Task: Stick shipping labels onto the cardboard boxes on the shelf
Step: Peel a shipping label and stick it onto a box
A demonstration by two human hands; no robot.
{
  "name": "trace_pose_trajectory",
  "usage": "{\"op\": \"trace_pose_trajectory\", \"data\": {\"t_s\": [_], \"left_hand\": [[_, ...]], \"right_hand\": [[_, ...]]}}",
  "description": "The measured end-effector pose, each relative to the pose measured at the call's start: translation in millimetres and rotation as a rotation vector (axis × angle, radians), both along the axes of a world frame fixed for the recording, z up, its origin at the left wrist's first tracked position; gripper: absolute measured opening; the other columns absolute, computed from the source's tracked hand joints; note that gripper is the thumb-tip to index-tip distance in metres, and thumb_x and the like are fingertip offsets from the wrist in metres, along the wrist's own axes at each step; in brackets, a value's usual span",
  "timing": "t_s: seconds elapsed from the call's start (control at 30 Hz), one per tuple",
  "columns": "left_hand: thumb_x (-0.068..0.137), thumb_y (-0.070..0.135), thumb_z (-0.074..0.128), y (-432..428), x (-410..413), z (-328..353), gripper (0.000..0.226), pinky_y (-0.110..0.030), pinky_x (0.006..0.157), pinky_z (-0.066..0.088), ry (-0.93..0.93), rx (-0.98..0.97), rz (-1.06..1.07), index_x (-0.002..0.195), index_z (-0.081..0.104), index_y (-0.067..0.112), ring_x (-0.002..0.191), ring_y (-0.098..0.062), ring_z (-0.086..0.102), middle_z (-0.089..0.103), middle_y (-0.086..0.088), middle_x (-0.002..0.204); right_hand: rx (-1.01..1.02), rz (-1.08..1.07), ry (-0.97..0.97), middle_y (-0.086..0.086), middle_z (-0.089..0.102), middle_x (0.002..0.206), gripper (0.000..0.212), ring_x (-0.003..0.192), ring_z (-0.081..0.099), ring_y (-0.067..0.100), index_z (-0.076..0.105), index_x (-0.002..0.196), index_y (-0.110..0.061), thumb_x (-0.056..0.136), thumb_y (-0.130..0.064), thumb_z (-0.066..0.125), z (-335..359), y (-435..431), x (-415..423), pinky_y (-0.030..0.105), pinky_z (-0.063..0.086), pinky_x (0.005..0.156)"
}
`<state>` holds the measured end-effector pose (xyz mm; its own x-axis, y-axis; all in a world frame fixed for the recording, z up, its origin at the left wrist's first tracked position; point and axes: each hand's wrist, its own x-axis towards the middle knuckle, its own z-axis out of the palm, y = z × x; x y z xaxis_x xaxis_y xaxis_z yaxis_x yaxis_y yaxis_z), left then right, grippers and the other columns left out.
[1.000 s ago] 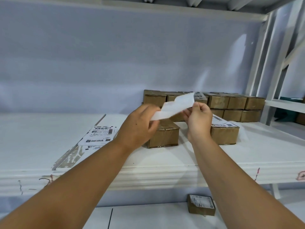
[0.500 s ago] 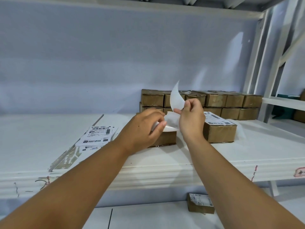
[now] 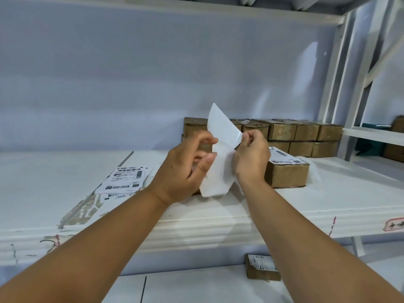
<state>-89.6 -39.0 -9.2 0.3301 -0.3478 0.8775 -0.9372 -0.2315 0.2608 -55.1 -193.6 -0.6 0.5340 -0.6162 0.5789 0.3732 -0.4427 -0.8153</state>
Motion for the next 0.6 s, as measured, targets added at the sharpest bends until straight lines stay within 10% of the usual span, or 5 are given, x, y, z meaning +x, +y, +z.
{"op": "trace_pose_trajectory", "data": {"t_s": [0.2, 0.6], "left_hand": [[0.097, 0.033, 0.034, 3, 6, 7, 0.009, -0.019, 0.058, 0.049, 0.075, -0.228, 0.2, 0.103, 0.036, 0.039, 0.054, -0.006, 0.061, 0.062, 0.001, 0.096], [0.098, 0.033, 0.039, 1, 12, 18, 0.032, -0.026, 0.085, 0.054, 0.814, -0.499, -0.254, 0.097, 0.064, 0.013, 0.09, -0.017, 0.069, 0.072, -0.006, 0.093]], "right_hand": [[-0.058, 0.027, -0.148, 0.009, 0.062, 0.104, 0.018, 0.088, 0.05, 0.014, 0.06, 0.097, -0.011, 0.1, -0.017, 0.044, 3, 2, -7, 0.017, 0.031, 0.069], [-0.552, 0.155, -0.476, 0.005, 0.07, 0.084, 0.012, 0.079, 0.056, 0.008, 0.07, 0.091, -0.001, 0.088, -0.007, 0.06, 0, 24, -21, 0.001, 0.034, 0.073]]}}
